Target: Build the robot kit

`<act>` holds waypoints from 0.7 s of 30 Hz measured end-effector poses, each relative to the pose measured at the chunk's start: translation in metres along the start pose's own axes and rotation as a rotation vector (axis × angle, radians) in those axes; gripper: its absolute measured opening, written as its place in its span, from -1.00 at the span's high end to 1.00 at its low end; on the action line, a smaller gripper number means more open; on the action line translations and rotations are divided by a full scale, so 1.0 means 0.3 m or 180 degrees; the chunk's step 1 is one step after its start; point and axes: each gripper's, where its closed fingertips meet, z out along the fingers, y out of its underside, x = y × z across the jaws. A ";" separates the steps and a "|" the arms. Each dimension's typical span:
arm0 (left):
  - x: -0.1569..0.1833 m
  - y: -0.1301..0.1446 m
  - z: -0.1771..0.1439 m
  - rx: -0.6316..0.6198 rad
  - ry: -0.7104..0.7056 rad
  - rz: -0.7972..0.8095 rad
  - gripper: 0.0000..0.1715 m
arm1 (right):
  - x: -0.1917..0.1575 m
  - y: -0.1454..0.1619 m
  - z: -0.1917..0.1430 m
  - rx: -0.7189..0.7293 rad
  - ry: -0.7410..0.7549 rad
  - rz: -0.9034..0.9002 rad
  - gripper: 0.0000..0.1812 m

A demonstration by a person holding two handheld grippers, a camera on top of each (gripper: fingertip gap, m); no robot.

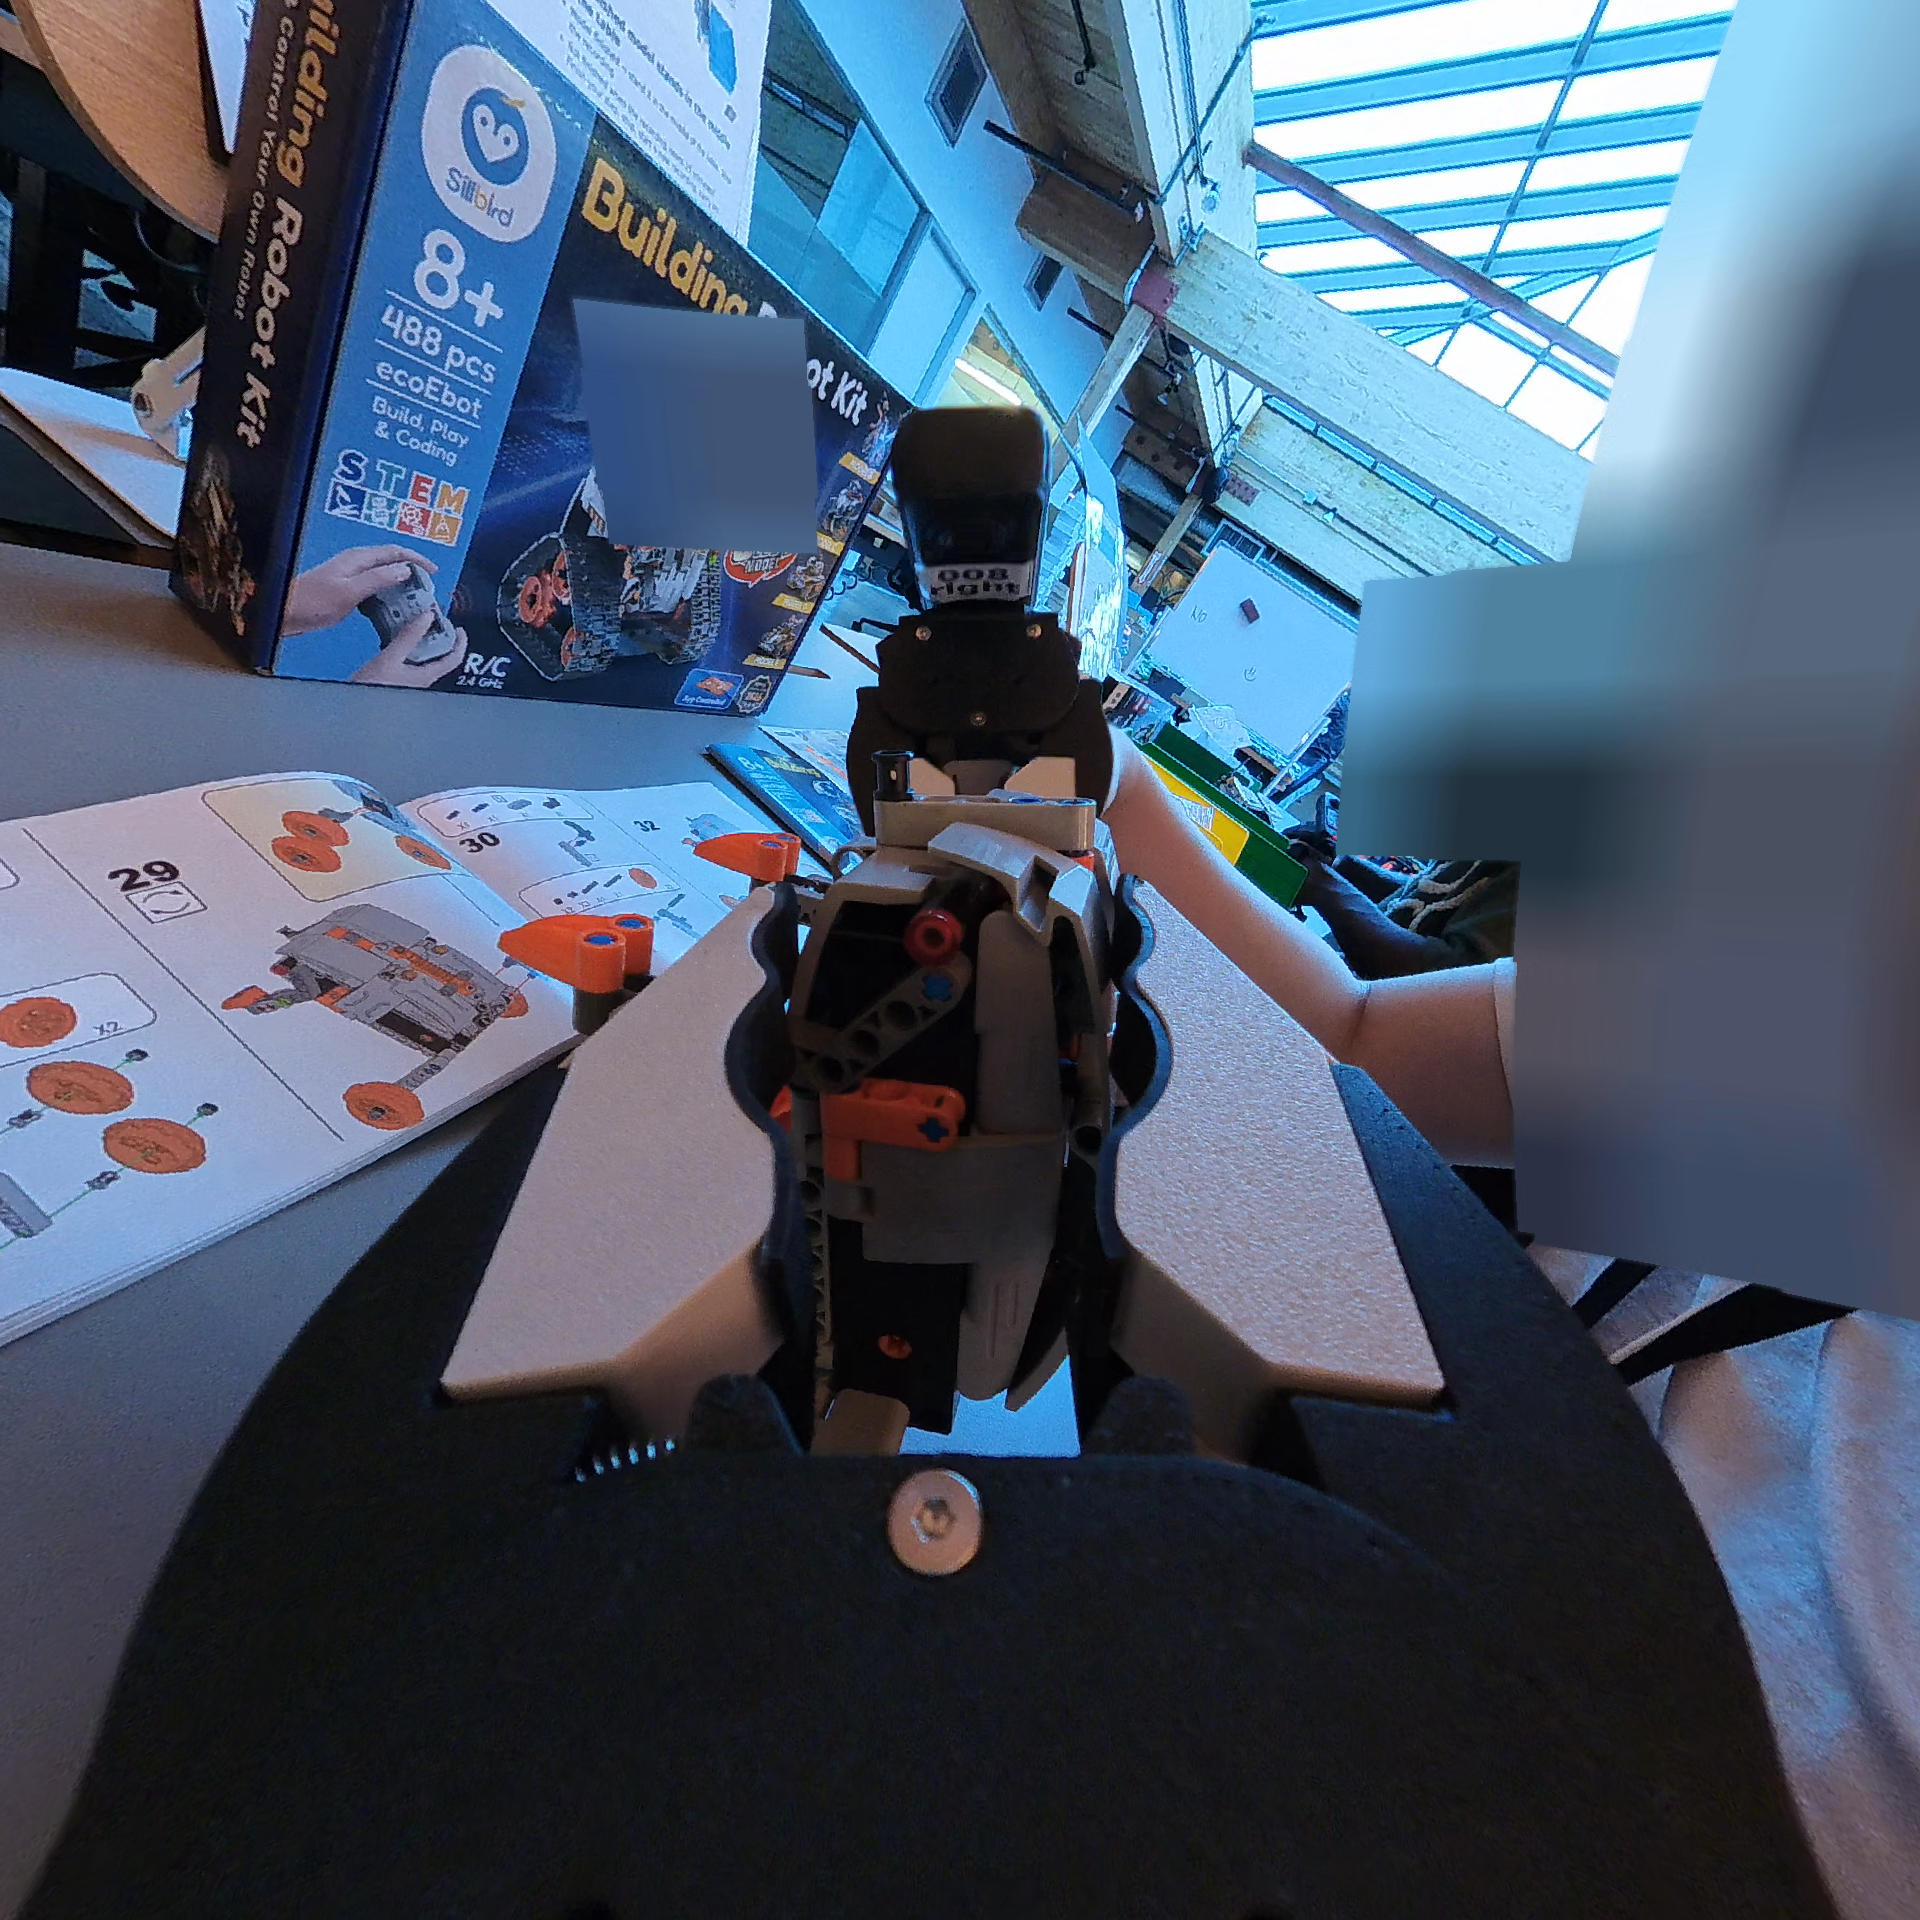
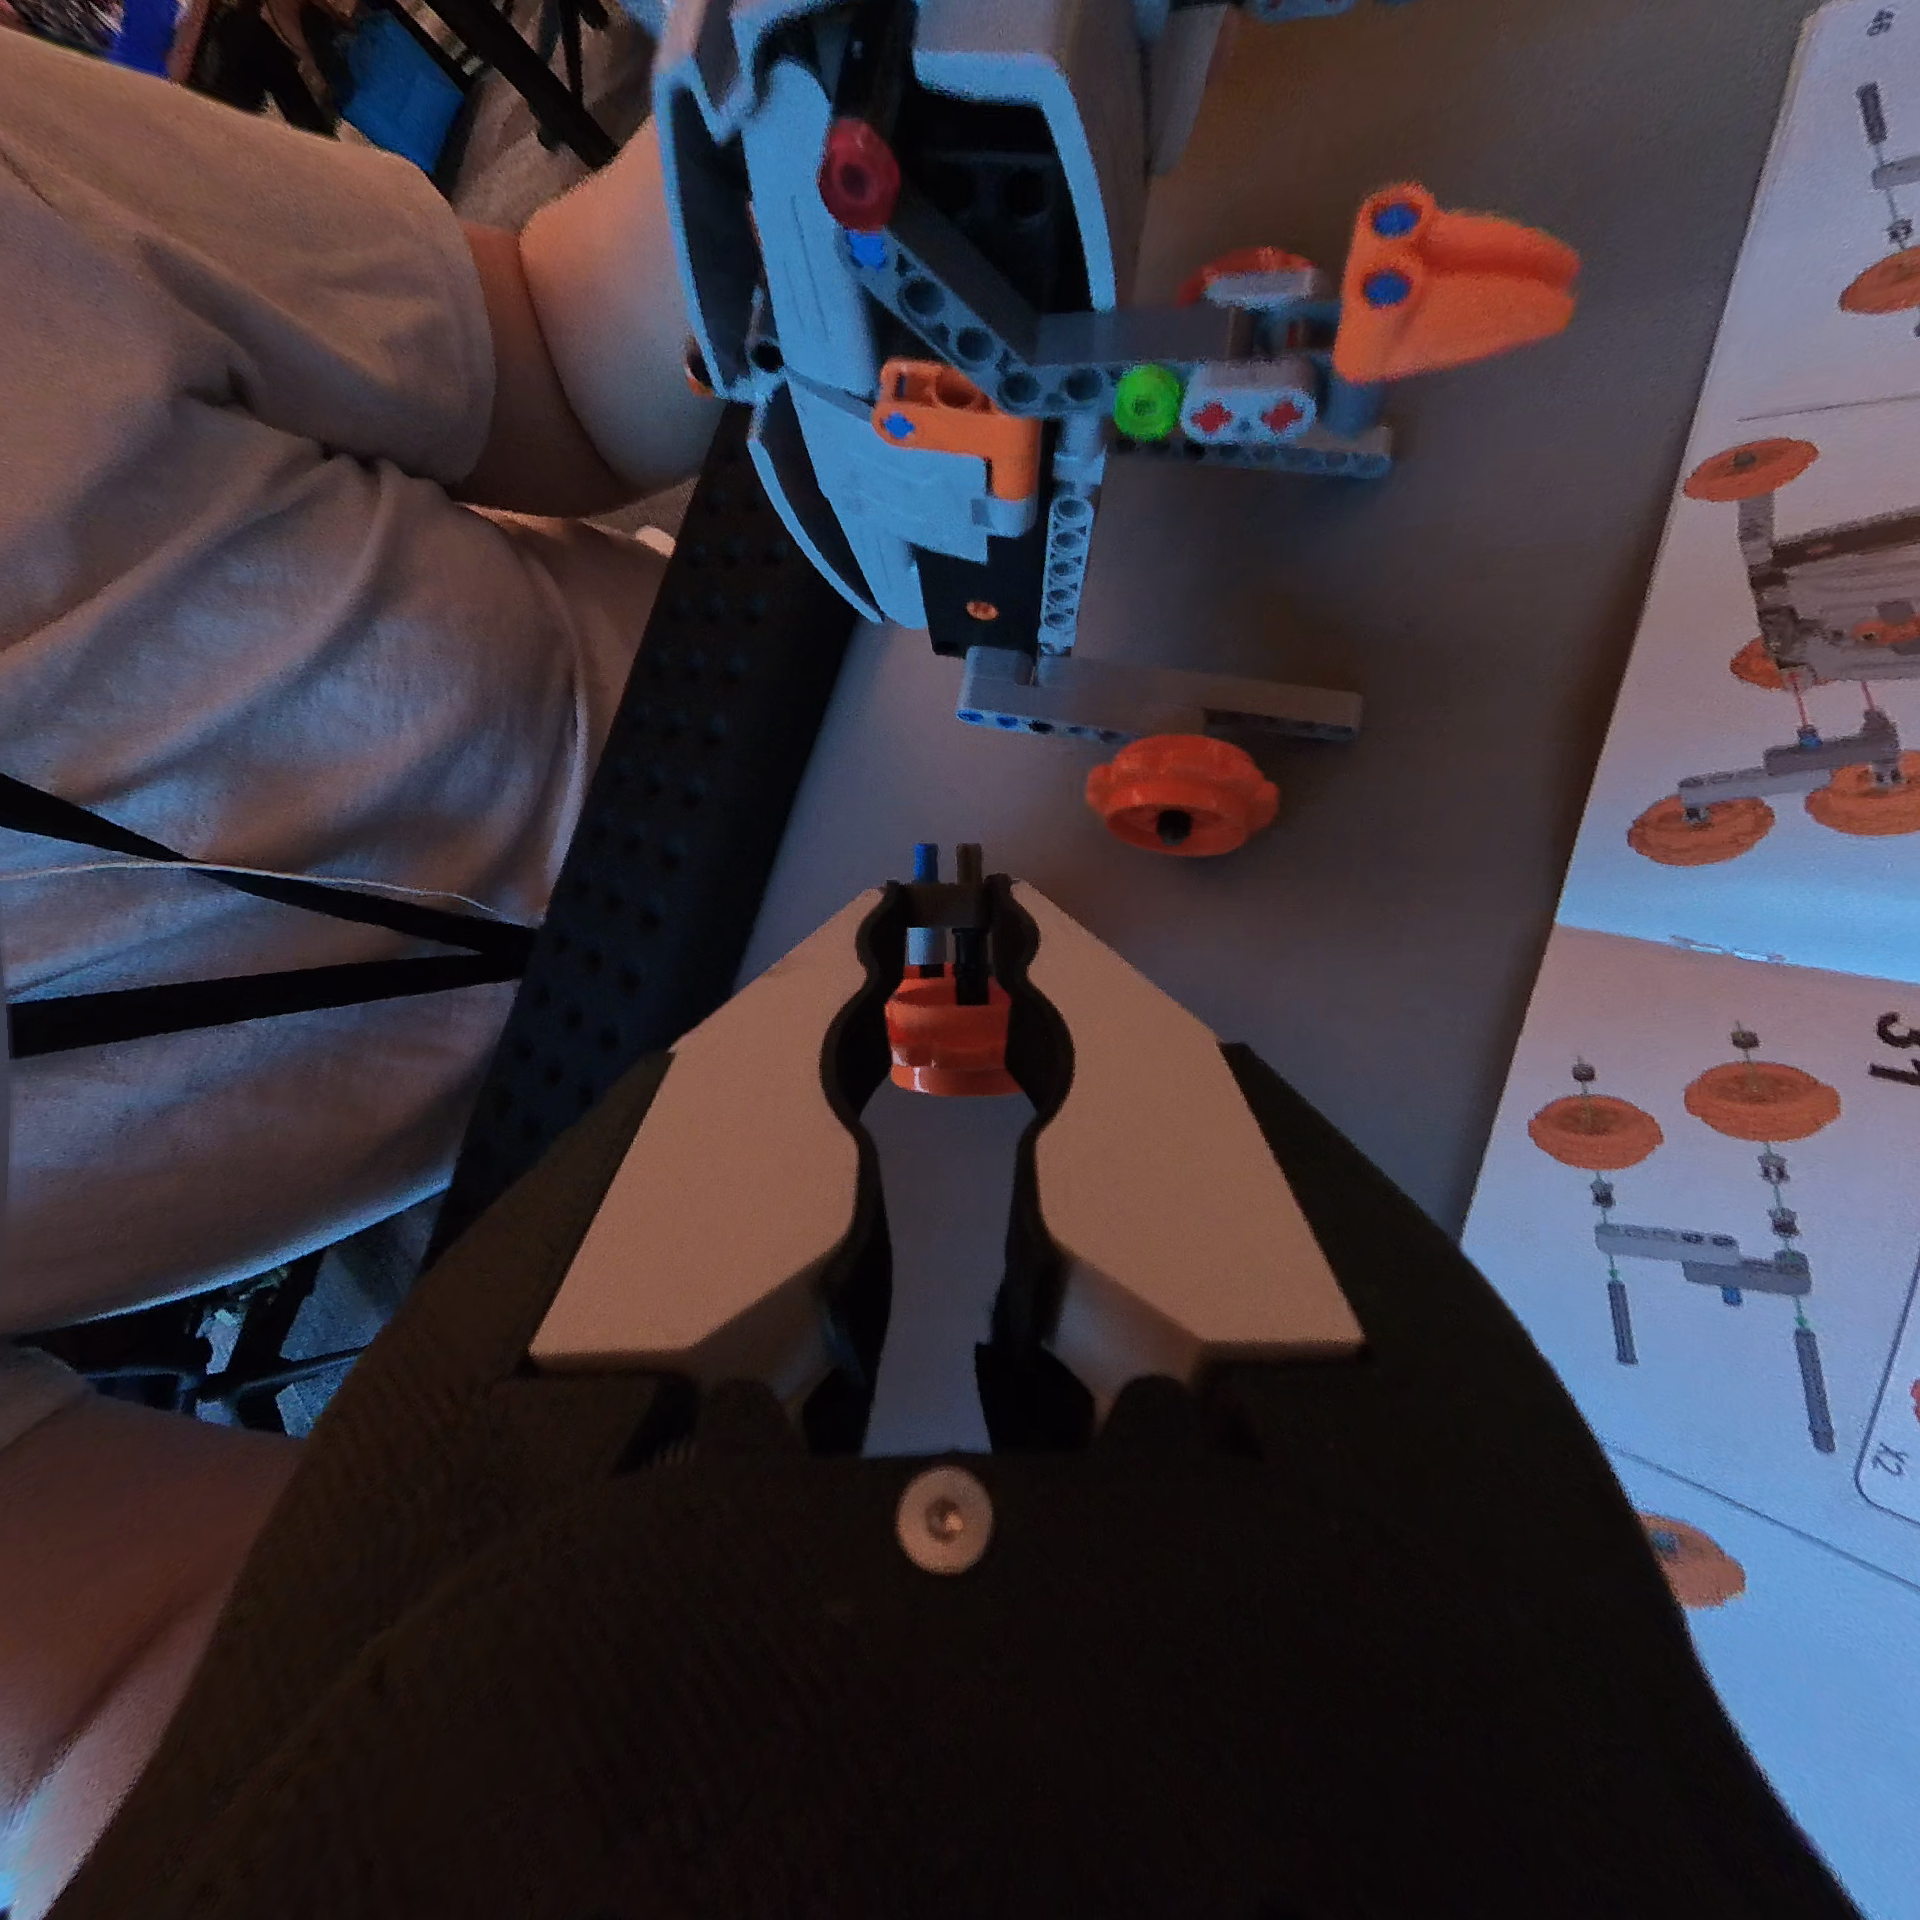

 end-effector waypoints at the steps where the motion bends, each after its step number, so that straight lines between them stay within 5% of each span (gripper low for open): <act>1: 0.000 0.000 0.000 -0.0004 0.0001 0.0001 0.31 | -0.009 -0.015 0.002 0.0059 -0.0049 -0.0009 0.83; 21: -0.008 -0.004 0.020 -0.0004 -0.0123 -0.0044 0.31 | -0.001 -0.088 0.131 -0.0081 0.0260 -0.0150 0.82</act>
